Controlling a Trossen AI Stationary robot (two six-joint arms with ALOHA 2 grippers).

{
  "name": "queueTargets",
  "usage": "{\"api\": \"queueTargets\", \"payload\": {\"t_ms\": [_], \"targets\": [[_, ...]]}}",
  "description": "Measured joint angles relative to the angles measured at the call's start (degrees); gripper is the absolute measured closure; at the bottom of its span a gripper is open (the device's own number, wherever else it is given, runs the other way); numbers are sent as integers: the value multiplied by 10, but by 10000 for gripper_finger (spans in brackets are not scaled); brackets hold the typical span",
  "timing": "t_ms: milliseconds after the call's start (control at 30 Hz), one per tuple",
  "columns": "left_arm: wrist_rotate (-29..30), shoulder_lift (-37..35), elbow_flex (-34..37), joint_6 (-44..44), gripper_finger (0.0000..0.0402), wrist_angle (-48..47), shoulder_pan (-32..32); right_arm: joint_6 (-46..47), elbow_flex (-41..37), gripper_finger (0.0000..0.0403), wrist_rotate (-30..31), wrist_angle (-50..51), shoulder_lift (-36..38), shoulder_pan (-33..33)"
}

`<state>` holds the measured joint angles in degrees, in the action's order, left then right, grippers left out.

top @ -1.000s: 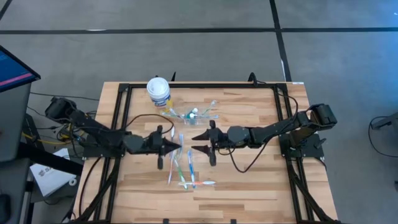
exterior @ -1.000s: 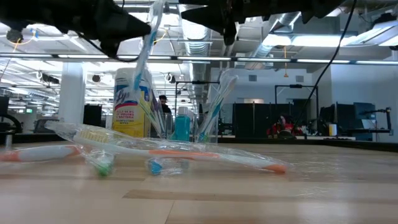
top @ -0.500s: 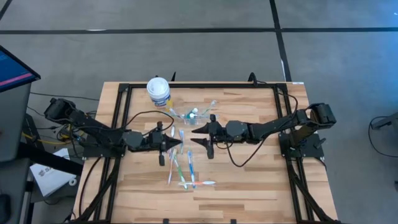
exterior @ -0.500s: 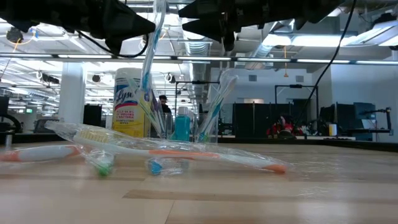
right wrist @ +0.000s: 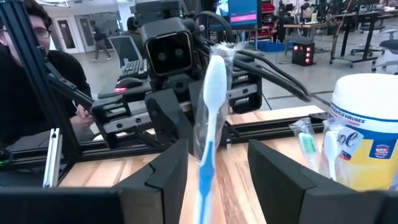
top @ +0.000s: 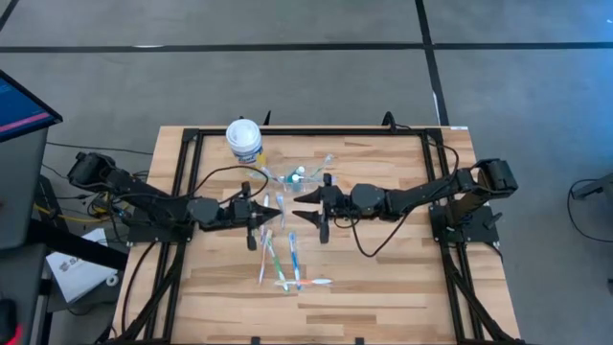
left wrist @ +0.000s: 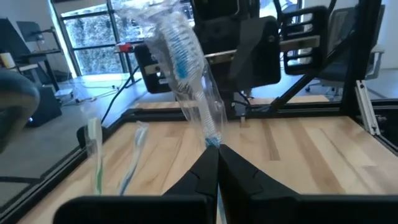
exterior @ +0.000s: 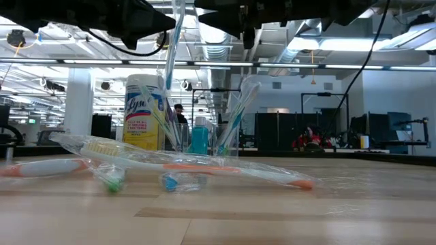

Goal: Pick & Place toothbrushing station
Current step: Put the blue toothbrush into the transparent organizer

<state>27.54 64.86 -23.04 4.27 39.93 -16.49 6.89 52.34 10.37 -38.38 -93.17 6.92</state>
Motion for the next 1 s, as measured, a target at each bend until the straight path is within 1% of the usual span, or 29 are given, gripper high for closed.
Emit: {"api": "queueTargets", "payload": {"t_ms": [100,467,567,867,1000], "targets": [[-10,0,-2,10,401,0,5,0,0,244,0,-1,0,-4],[-10,0,-2,15,401,1,24,-15,1,244,0,-11,0,-5],[-23,0,-2,15,401,8,28,-15,1,244,0,-11,0,-8],[-27,0,-2,15,401,15,28,-15,1,244,0,-11,0,-15],[-27,11,-3,15,401,21,28,-15,1,244,0,-11,0,-15]]}}
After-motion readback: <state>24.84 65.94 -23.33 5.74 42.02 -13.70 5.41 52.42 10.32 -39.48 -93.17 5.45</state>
